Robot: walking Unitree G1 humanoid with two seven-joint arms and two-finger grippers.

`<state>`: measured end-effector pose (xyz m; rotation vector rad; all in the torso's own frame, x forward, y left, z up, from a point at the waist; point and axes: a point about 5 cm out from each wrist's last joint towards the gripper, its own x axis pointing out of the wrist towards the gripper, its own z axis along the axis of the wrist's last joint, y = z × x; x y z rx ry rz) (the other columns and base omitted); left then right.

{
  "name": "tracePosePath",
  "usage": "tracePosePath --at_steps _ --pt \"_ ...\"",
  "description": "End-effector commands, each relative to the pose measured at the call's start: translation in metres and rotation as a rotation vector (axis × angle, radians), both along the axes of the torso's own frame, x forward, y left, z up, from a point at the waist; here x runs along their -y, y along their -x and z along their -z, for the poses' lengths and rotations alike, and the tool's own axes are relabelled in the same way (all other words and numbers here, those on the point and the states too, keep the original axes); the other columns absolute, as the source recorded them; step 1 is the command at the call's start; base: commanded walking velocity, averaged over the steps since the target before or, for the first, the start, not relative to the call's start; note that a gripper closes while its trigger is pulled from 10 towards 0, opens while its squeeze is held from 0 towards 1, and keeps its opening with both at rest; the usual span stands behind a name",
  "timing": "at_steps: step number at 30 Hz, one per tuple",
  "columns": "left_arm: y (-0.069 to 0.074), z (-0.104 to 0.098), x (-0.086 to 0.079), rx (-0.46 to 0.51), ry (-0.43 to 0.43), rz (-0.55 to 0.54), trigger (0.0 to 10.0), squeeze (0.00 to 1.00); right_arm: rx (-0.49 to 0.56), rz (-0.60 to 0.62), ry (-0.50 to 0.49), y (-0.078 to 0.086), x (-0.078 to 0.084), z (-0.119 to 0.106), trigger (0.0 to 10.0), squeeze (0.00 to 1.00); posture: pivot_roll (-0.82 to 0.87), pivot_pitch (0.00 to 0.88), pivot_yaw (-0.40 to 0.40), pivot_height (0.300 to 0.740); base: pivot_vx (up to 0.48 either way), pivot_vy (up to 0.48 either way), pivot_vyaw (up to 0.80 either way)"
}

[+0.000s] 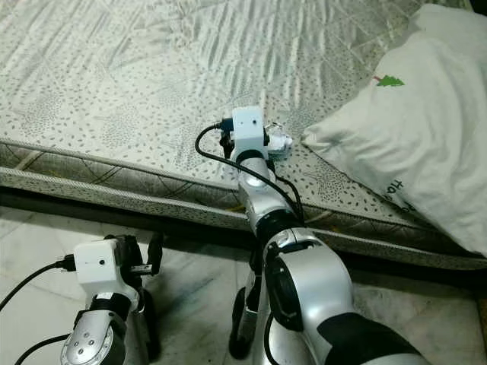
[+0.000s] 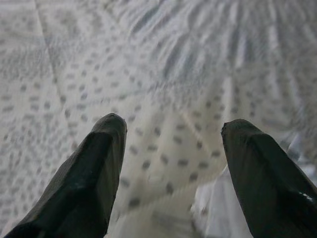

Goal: Clean up the room

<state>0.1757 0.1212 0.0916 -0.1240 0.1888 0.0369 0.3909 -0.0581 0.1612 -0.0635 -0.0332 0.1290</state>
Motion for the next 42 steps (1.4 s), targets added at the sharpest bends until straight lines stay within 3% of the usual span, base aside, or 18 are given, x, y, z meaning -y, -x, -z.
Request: tracePosePath --at_steps 1,6,14,24,40,41,42 --pt "0.005 -0.001 0.015 -0.02 0.064 -0.002 10.0 0.0 0.008 0.019 -0.006 -0.001 0.002 -0.002 10.0 0.0 0.28 0.335 -0.151 0.537 0.0 0.0 0.0" --pt "0.004 -0.001 0.015 -0.018 0.06 -0.001 10.0 0.0 0.019 0.038 0.024 -0.003 0.005 -0.005 10.0 0.0 0.27 0.331 -0.149 0.537 0.0 0.0 0.0" --pt "0.002 -0.001 0.014 -0.015 0.049 0.0 10.0 0.0 -0.071 0.157 0.129 -0.004 0.032 0.012 10.0 0.0 0.28 0.323 -0.145 0.537 0.0 0.0 0.0" --pt "0.001 0.0 0.014 -0.014 0.043 0.001 10.0 0.0 -0.102 0.199 0.145 -0.007 0.051 0.012 10.0 0.0 0.28 0.313 -0.147 0.537 0.0 0.0 0.0" --pt "-0.005 0.005 0.012 -0.018 0.029 0.01 10.0 0.0 -0.308 0.048 0.156 0.013 0.03 0.057 10.0 0.0 0.29 0.295 -0.142 0.537 0.0 0.0 0.0" --pt "-0.005 0.005 0.012 -0.019 0.028 0.011 10.0 0.0 -0.312 0.047 0.15 0.013 0.029 0.058 9.5 0.0 0.29 0.294 -0.142 0.537 0.0 0.0 0.0" --pt "-0.006 0.006 0.011 -0.019 0.026 0.01 10.0 0.0 -0.322 0.037 0.136 0.014 0.028 0.059 3.4 0.0 0.29 0.292 -0.142 0.537 0.0 0.0 0.0"
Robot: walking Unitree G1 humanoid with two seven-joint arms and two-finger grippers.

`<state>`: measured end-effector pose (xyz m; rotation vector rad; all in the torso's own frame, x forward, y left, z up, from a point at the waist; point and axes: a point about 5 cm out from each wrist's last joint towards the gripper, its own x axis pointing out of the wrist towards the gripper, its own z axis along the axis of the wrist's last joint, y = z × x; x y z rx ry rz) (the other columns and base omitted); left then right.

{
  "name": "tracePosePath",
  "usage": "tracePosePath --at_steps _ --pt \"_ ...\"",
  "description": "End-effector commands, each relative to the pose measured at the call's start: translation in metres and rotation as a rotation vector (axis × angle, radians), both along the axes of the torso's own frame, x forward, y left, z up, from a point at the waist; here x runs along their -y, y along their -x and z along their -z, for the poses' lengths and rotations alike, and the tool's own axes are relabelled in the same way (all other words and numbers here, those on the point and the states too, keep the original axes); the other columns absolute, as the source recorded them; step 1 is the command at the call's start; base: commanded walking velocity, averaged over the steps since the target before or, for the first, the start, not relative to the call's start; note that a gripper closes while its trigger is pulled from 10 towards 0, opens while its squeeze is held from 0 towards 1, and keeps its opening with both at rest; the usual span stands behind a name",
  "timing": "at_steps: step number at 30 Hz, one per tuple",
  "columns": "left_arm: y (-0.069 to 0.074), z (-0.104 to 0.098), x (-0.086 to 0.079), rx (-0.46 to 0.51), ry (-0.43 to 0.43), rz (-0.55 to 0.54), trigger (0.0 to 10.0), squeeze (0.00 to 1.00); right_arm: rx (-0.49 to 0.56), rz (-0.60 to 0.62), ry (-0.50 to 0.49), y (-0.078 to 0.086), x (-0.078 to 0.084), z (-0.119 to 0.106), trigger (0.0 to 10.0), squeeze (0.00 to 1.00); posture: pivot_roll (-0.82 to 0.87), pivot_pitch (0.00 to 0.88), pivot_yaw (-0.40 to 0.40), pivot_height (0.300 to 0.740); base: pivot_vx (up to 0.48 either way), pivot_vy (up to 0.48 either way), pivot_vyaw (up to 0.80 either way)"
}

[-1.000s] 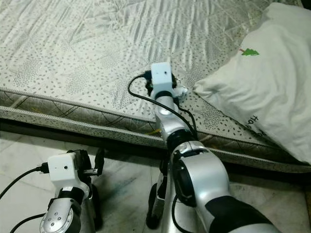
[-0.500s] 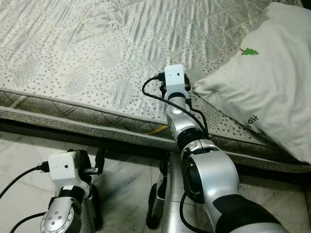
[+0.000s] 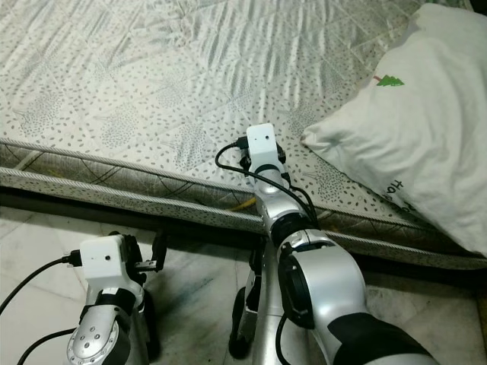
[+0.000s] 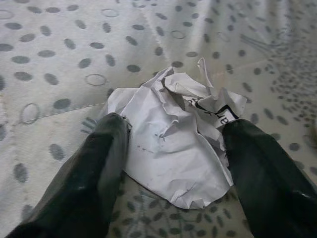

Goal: Clean up the room

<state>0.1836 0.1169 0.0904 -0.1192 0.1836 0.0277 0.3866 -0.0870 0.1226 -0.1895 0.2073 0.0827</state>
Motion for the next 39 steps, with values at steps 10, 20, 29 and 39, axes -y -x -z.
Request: tracePosePath --at_steps 10,20,29,39 --pt "-0.011 0.009 0.004 -0.013 0.013 0.006 10.0 0.0 -0.086 -0.045 -0.04 0.008 -0.007 0.016 0.0 0.0 0.29 0.242 -0.143 0.537 0.0 0.0 0.0" --pt "-0.034 0.014 -0.001 0.023 0.003 -0.008 10.0 0.0 -0.096 -0.099 -0.011 0.012 -0.009 0.022 0.0 0.0 0.28 0.18 -0.155 0.537 0.0 0.0 0.0" --pt "-0.05 0.009 -0.005 0.069 -0.009 -0.012 10.0 0.0 -0.095 -0.107 0.0 0.01 -0.005 0.021 0.0 0.0 0.28 0.122 -0.166 0.537 0.0 0.0 0.0" --pt "-0.068 0.005 -0.014 0.114 -0.019 -0.035 10.0 0.0 -0.094 -0.124 0.009 0.01 -0.005 0.02 0.0 0.0 0.29 0.074 -0.165 0.537 0.0 0.0 0.0"
